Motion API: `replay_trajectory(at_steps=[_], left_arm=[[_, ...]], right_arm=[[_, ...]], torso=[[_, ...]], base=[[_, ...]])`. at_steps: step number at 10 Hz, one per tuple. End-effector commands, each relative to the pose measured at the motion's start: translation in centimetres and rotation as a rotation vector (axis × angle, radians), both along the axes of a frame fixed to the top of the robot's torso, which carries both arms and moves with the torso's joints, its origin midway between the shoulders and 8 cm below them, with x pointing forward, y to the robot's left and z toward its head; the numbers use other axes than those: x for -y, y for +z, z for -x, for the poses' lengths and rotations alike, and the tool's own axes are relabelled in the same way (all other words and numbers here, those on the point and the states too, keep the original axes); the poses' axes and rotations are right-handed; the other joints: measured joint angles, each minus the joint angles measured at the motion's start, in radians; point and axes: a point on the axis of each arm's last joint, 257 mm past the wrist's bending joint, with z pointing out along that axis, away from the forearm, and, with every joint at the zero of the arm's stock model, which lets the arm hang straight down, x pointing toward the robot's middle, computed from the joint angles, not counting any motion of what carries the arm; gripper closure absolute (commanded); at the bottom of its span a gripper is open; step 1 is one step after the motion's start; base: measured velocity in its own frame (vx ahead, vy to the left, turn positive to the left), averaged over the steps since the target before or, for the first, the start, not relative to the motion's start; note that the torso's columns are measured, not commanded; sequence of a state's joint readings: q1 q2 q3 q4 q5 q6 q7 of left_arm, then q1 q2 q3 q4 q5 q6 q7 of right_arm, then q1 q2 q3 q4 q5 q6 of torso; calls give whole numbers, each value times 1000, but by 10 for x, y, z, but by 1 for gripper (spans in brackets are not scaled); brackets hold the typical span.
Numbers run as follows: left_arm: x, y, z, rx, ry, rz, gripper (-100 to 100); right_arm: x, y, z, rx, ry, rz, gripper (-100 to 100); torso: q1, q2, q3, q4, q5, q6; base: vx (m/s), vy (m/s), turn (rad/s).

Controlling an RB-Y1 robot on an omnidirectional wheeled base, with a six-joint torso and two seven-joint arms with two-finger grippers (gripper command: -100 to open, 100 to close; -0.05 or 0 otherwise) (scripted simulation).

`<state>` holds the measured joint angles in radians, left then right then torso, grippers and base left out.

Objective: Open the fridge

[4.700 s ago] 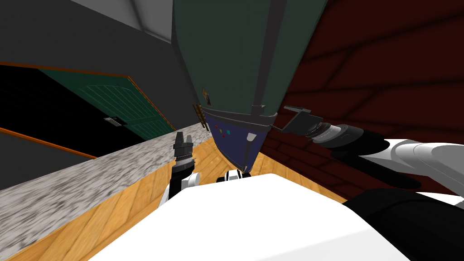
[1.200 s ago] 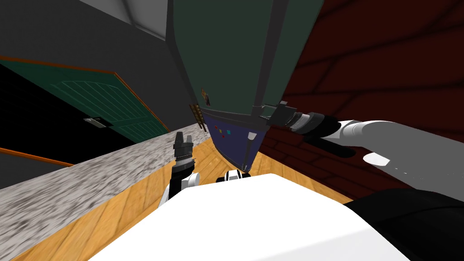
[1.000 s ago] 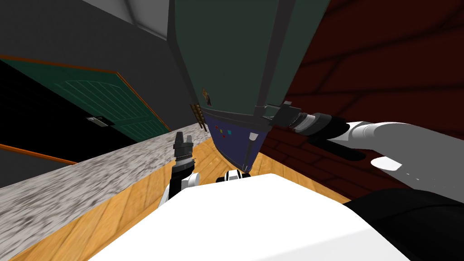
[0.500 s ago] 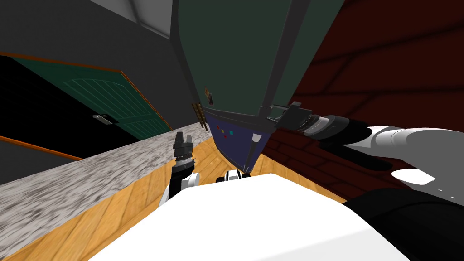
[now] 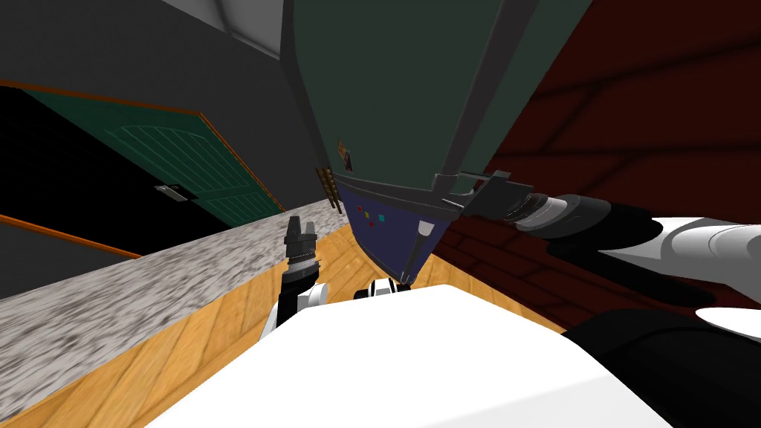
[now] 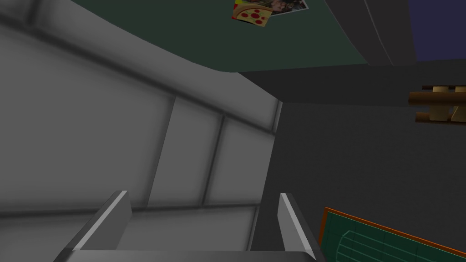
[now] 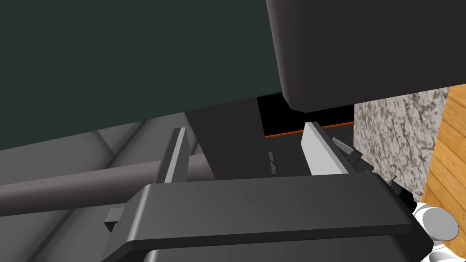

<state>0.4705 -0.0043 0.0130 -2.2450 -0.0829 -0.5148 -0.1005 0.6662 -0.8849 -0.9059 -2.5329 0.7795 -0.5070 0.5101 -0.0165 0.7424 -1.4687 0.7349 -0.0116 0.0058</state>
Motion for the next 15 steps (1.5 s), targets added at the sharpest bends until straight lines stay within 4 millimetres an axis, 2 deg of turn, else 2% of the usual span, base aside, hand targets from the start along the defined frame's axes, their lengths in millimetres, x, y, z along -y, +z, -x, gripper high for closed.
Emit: replay_trajectory(at_steps=[1,2,3,4,5,6,8,9,10,11,13,14,15], left_arm=[[0,0,0,0,0,0,0],[0,0,0,0,0,0,0],[0,0,0,0,0,0,0],[0,0,0,0,0,1,0],[0,0,0,0,0,1,0],[0,0,0,0,0,1,0],[0,0,0,0,0,1,0],[0,0,0,0,0,1,0],[0,0,0,0,0,1,0],[0,0,0,0,0,1,0],[0,0,0,0,0,1,0],[0,0,0,0,0,1,0],[0,0,0,0,0,1,0]], right_arm=[[16,3,2,4,-38,-1,100],[16,3,2,4,-38,-1,100],[32,4,4,4,-77,-3,100],[32,4,4,4,-77,-3,100],[48,5,7,4,-116,-4,100],[48,5,7,4,-116,-4,100],[79,4,16,-5,-192,-11,100],[81,7,16,2,-196,-5,100],[96,7,22,-2,-235,-7,100],[96,8,22,0,-237,-5,100],[127,8,37,-8,-315,-7,100],[127,10,37,-4,-318,-3,100],[142,11,46,-6,-359,-1,100]], torso=[[3,-1,-2,1,2,-2],[20,-2,-4,3,10,-4],[27,-3,-6,3,15,-5],[28,-2,-6,3,16,-7],[25,-5,-9,3,16,-9],[27,-9,-12,3,17,-10],[27,-14,-16,0,17,-12],[31,-19,-18,-3,18,-13],[27,-19,-21,-2,20,-16],[30,-17,-20,0,20,-15],[28,-14,-17,1,19,-12],[32,-14,-16,1,19,-11],[26,-14,-17,2,20,-13]], base=[[-27,198,21],[-34,260,-11],[-96,292,-10],[-81,270,-14],[-45,332,10],[-36,280,-20],[-31,361,12],[-56,326,-46],[-101,341,43],[-102,291,1],[-77,363,25],[-34,343,-28],[-29,312,26]])
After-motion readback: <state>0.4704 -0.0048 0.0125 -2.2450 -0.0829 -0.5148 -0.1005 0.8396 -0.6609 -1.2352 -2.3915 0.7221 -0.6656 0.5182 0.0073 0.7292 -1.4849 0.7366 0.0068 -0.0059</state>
